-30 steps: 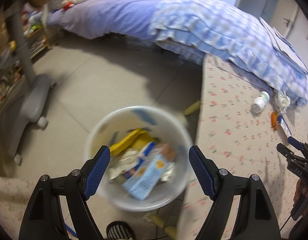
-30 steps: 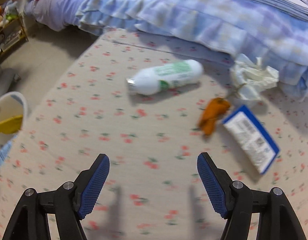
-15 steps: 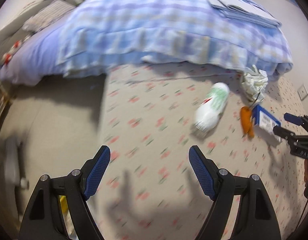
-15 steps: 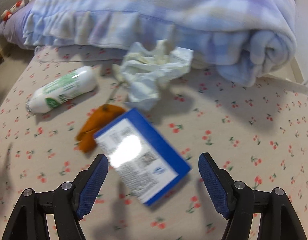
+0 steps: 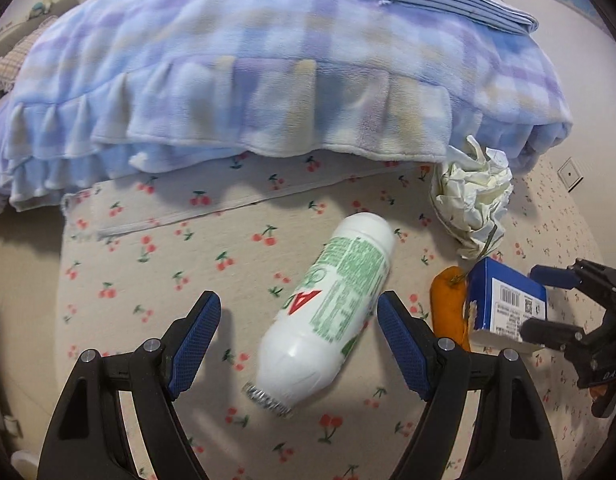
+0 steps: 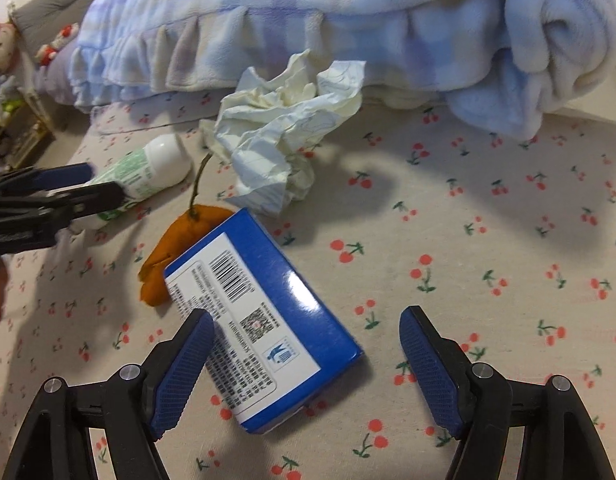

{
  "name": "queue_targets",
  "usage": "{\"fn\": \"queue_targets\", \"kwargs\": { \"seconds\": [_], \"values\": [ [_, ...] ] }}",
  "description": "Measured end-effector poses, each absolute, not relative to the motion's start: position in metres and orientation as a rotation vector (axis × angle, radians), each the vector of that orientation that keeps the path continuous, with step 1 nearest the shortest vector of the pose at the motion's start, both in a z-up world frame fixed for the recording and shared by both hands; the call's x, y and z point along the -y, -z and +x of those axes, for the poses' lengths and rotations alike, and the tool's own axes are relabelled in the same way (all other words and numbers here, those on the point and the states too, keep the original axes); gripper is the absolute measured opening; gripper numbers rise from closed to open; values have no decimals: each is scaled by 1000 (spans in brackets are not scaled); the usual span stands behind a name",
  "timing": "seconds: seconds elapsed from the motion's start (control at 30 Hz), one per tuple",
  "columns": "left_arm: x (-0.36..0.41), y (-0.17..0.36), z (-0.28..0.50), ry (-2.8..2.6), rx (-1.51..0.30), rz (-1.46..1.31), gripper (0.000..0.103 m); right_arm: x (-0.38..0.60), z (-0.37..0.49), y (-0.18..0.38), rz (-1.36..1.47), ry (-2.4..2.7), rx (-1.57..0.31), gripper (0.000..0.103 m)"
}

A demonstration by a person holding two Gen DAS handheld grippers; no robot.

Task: Collect trash
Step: 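Grasp the white green-label bottle with the left tool while the right tool grasps the blue box, then carry the white bottle and blue box over the wastebasket with both tools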

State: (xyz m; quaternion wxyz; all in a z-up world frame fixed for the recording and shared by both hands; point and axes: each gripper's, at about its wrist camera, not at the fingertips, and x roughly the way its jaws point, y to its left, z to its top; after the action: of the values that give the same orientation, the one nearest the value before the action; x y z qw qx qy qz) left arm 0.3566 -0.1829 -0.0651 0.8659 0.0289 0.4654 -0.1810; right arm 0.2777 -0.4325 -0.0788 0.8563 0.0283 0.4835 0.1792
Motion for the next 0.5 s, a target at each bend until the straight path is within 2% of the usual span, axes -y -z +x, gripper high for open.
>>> {"fn": "queue_targets", "kwargs": {
  "seconds": [0.07,0.2,0.33,0.37,0.5],
  "values": [
    [184,70,359,394,-962,48,80,433,276,81,62,-397,-1017,80],
    [185,72,357,425,-951,34,63,436,270,81,77,-419,-1016,80],
    [183,74,341,438,-964,2,52,428,266,82,56,-445,-1031,75],
    [181,73,337,437,-971,-11,42,426,263,82,43,-440,-1031,74],
    [170,68,320,403,-999,-44,40,418,257,79,21,-420,-1055,71]
  ]
}}
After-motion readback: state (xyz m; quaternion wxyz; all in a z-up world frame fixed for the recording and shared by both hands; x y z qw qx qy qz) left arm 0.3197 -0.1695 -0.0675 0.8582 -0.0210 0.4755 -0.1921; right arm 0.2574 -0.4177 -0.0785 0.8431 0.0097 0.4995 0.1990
